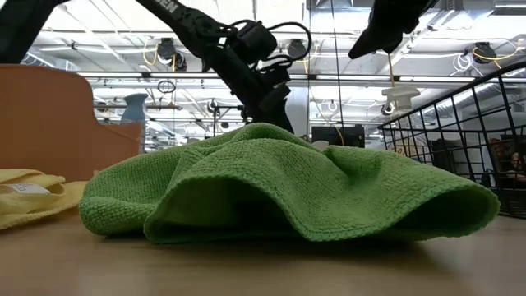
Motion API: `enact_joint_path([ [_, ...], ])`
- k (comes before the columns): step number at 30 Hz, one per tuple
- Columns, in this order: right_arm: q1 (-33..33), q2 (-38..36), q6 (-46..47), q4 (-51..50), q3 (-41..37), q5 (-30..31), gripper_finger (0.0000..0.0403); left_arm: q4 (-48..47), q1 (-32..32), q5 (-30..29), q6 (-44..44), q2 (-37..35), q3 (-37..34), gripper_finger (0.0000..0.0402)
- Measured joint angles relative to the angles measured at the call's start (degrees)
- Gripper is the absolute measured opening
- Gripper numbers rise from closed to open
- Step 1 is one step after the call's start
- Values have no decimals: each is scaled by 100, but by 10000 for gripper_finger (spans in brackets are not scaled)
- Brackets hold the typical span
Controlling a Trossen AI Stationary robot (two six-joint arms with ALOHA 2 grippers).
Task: Sort microfiber towel by color & place in baskets
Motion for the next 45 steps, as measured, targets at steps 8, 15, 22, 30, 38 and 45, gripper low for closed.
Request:
enact_joint_path([
  [8, 0, 0, -6, -2, 0, 13, 0, -266, -241, -4, 86, -54, 0, 199],
  [15, -26, 60, -10, 2, 0, 767, 0, -415, -493, -153, 153, -101, 19, 199],
  [22, -403, 379, -582, 566, -302, 920, 0, -1084, -557, -333, -136, -773, 77, 198],
  [30, -1604, 1228, -1143, 1812, -317, -702, 32, -1083, -555, -259, -157, -1911, -609, 198],
  [38, -2361, 2157, -1423, 2110, -156, -1060, 139, -262, -584, -234, -459, -2681, -1826, 198],
  [45, -2513, 2596, -1825, 2171, 116, -1064, 220, 169, -599, -239, -758, -3008, -2519, 198],
])
